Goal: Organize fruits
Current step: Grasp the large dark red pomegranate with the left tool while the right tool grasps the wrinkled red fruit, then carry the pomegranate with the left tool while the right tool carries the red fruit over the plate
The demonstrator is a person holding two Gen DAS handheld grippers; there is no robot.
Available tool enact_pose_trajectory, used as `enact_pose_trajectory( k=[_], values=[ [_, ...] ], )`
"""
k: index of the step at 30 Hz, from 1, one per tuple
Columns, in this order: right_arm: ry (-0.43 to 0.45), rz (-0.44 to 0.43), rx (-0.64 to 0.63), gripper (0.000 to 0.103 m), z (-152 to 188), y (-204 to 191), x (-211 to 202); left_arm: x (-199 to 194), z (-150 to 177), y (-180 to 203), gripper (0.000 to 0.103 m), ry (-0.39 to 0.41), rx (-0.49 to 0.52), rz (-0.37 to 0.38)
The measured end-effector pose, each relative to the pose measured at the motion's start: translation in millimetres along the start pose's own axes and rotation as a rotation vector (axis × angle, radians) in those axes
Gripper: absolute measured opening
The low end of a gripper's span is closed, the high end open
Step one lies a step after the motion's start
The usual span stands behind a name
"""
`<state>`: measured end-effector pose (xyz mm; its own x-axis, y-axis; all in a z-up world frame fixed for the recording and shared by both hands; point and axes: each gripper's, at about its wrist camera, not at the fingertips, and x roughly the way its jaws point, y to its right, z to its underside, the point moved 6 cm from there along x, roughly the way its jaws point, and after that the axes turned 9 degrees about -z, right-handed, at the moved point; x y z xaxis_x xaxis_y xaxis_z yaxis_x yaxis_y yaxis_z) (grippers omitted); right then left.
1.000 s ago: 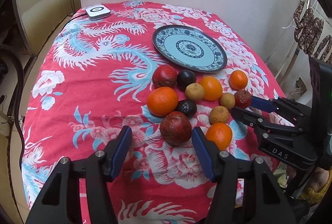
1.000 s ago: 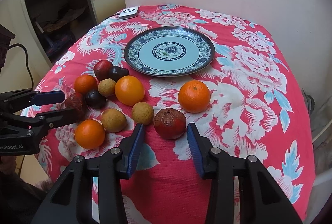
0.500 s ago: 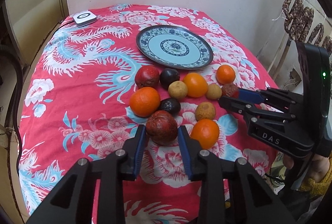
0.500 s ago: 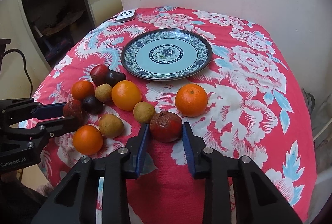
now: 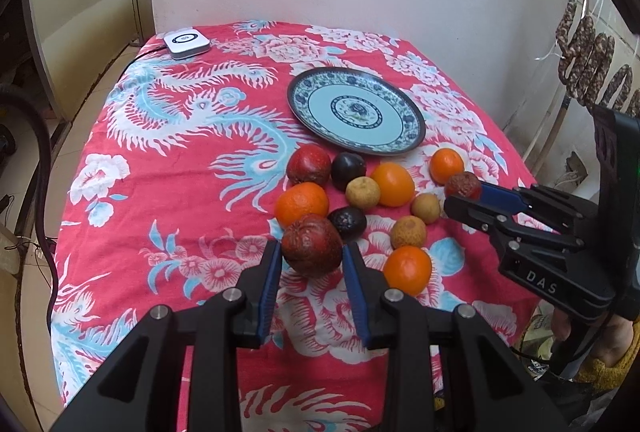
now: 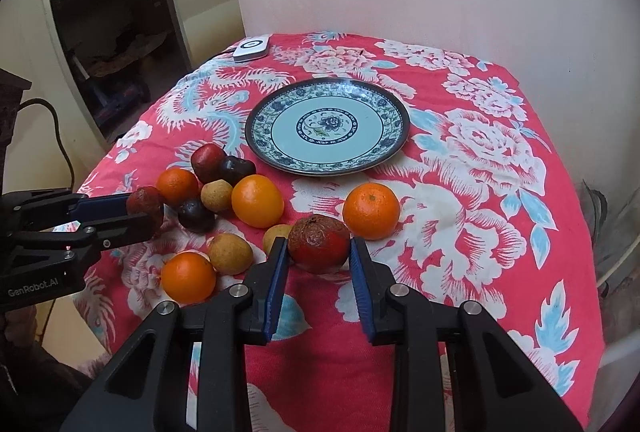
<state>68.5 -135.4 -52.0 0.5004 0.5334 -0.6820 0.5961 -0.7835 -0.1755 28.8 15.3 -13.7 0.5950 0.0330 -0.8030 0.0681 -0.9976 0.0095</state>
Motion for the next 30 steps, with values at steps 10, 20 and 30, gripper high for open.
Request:
enact_pose_trajectory(
  k=[10,20,30],
  values=[
    [0.017,-0.007,-0.01,0.032,-4.0,-4.2,-2.5,-5.2,-7.8,-8.3,0.033,0.02,-0.04,-0.009],
    [0.026,-0.021,-0.01,0.032,-10.9,-3.2,-3.0,-4.0,-19.0,-10.8,0.033,0.024,-0.059,-0.014],
    [0.042,-0.022,-0.015,0.032,-19.1,-0.1,-5.6,-2.3,-30.1,-8.0,0.033,0.029,-0.06,-0.012]
  ],
)
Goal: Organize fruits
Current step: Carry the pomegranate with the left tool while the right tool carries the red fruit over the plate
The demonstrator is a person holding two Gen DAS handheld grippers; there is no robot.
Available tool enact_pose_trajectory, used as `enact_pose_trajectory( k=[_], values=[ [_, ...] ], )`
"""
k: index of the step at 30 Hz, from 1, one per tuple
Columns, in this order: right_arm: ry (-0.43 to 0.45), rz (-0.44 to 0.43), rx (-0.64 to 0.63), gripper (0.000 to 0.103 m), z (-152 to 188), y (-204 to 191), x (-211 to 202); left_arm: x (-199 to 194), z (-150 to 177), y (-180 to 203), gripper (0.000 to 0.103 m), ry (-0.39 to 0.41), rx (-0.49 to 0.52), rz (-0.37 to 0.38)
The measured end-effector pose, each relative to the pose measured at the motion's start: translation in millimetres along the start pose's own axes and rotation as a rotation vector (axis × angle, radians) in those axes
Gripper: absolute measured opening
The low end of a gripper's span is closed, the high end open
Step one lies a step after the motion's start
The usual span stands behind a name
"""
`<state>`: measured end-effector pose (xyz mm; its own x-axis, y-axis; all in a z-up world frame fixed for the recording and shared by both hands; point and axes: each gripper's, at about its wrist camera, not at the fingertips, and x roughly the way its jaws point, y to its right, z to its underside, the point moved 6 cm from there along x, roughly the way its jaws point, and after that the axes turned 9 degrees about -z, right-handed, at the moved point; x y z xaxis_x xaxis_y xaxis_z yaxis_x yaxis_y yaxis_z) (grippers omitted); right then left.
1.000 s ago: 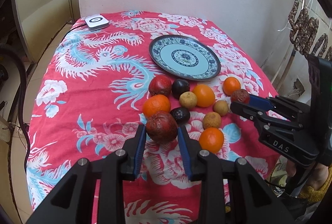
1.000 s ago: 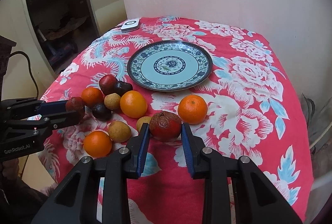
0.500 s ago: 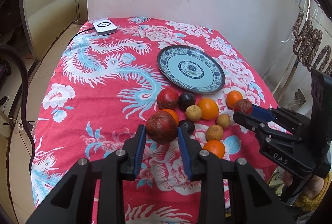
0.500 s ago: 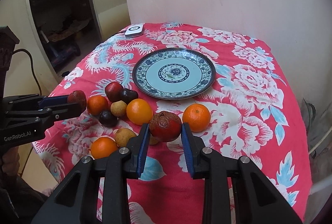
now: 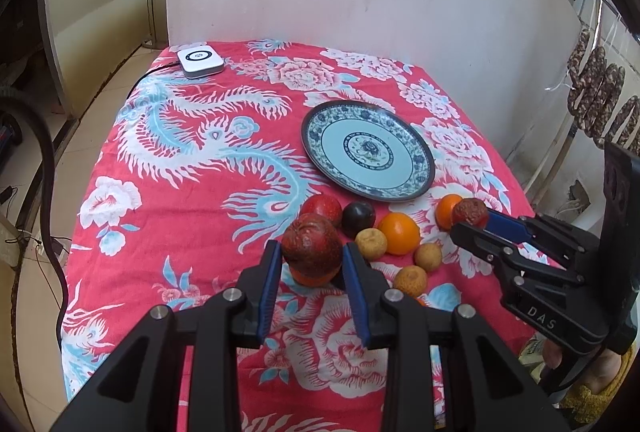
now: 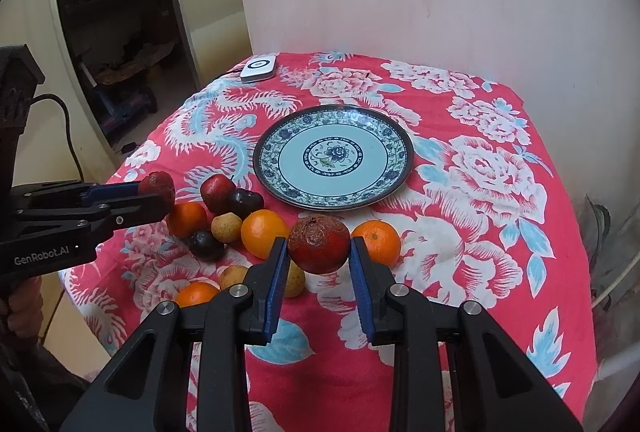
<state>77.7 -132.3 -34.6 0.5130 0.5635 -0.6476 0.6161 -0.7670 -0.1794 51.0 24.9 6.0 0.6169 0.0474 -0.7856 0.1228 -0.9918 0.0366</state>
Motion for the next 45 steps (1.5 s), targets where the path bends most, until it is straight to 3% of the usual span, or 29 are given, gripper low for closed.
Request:
enact_pose_trajectory(
  k=[26,45],
  values=[
    [0.046,0.029,0.053,0.032,-43.6,22.6,11.5,30.0,-52.9,16.4,0.033,0.0,-0.003,0.042],
    [0.022,0.043,0.083,0.032,-77.6,47.9,53.8,77.2,-92.9,40.3,0.033,-0.023,0.017,0.07]
  ],
)
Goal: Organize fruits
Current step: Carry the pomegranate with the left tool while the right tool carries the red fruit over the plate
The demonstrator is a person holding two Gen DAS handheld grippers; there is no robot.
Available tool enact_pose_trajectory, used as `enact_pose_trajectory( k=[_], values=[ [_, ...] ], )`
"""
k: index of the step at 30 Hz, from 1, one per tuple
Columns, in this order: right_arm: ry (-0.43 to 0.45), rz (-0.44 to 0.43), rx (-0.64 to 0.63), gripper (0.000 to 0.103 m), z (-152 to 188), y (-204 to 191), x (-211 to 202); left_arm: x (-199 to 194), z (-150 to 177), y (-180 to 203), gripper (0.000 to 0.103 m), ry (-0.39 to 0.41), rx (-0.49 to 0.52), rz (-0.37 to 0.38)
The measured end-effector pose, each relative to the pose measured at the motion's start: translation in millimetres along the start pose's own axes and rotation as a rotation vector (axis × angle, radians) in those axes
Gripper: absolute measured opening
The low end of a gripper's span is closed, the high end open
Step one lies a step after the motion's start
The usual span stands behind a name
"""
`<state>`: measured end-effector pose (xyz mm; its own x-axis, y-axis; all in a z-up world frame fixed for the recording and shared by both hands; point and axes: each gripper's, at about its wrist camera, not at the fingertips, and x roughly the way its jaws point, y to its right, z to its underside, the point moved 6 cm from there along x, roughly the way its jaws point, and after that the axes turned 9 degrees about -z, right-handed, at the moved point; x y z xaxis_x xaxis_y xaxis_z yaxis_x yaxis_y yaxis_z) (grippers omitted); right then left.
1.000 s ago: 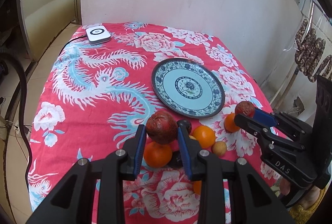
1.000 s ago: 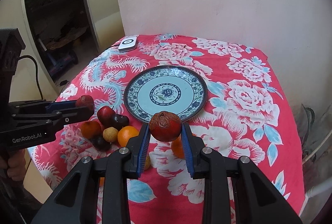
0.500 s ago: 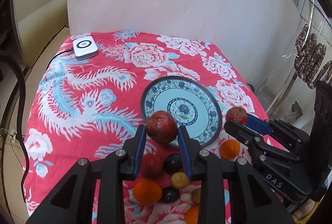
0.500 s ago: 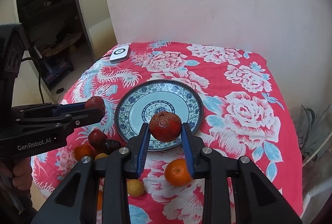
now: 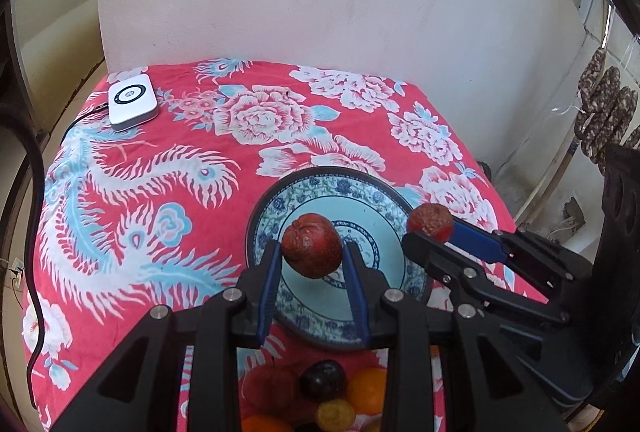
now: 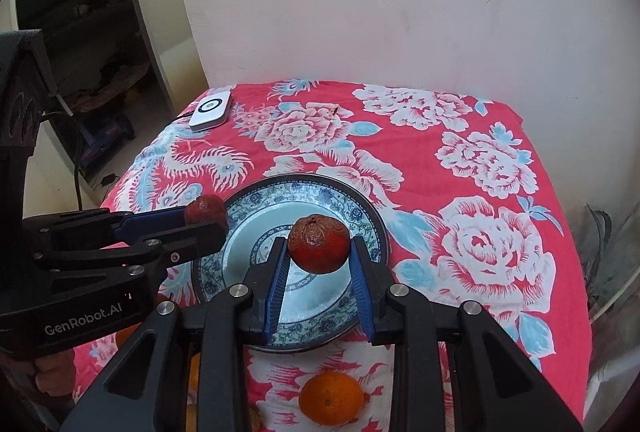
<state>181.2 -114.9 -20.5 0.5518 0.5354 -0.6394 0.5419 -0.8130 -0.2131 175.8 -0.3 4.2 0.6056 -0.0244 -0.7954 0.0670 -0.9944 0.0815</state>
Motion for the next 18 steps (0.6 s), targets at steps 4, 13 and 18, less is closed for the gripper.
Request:
enact_pose_trajectory(
  k=[4,13,18],
  values=[
    [-0.012,0.0,0.004,0.032,-4.2,3.2,10.5,9.5,-5.5,-1.0,0.033,-0.011,-0.008,0.002],
    [-0.038,-0.01,0.027,0.032,-11.2,11.4,29.8,29.2,-10.8,-4.2,0.033,-0.029,-0.009,-0.007],
    [-0.058,-0.01,0.029,0.032,-10.5,15.1,40.2,38.7,-9.0,-5.4,0.033,-0.041,-0.004,-0.008]
  ],
)
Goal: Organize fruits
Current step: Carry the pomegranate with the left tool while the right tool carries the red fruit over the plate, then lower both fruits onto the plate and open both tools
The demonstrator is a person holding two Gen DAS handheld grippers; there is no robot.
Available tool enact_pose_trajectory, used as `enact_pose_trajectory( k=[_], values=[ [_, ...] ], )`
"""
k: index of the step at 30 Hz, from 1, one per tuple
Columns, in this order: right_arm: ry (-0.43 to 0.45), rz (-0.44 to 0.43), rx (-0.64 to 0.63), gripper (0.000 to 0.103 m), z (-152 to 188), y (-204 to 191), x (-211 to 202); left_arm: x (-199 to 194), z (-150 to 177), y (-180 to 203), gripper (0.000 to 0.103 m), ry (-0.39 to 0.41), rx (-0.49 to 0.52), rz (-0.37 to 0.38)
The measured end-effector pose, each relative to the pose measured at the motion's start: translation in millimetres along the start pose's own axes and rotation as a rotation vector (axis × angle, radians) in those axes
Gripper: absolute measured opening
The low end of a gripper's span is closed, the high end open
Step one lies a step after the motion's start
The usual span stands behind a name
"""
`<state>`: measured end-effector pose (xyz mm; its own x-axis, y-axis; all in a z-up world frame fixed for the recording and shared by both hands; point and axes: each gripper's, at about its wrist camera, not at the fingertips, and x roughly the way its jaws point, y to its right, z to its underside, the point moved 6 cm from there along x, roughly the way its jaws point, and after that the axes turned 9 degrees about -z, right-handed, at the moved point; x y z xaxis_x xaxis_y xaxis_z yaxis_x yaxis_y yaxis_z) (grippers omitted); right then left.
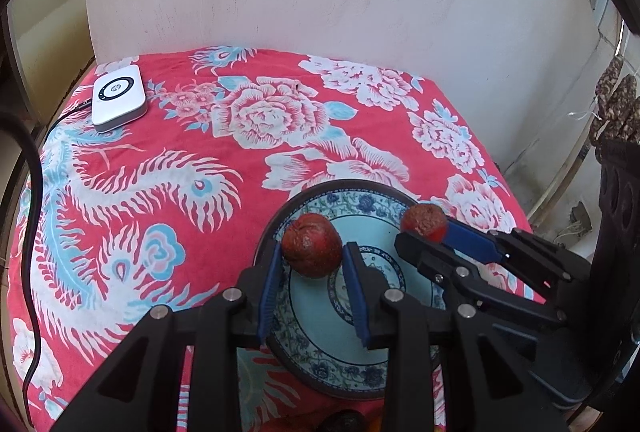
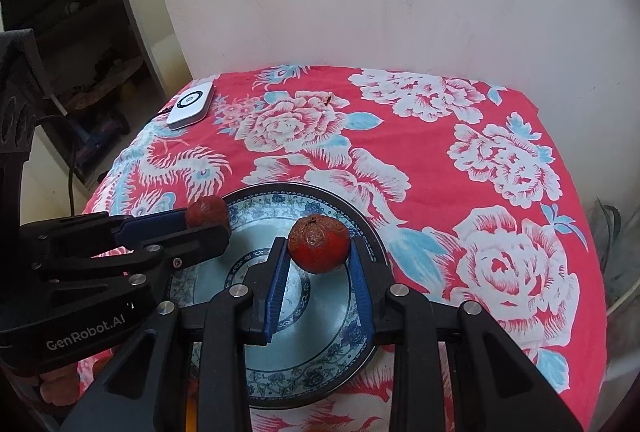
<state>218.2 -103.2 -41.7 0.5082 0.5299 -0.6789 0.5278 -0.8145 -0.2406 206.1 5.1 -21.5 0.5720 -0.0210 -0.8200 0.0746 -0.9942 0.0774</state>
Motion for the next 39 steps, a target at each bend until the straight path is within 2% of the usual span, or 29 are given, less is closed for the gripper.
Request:
enact_pose_trajectory(
  k=[20,24,34,39],
  values=[
    [-0.014,0.01,-0.01,0.032,1.0,3.7,12.6,8.9,1.9,0.3,0.033,-0.006,0.009,0.006],
    [-0.012,0.006,-0.004,0.032,0.6,3.6,12.5,7.6,1.4,-0.7,0.036,-0.002,0.005,0.002],
    [0.019,0.005,0.016,0.044,-2.9,5.1,3.0,-0.9,2.0,-3.7,0.045,0.014,-0.007,-0.008],
    [0.041,0.003,0.028,0.047,-3.4,5.8,-8.6,-5.1,6.2,-6.7,0.046,0.017,-0.01,-0.018]
  ],
)
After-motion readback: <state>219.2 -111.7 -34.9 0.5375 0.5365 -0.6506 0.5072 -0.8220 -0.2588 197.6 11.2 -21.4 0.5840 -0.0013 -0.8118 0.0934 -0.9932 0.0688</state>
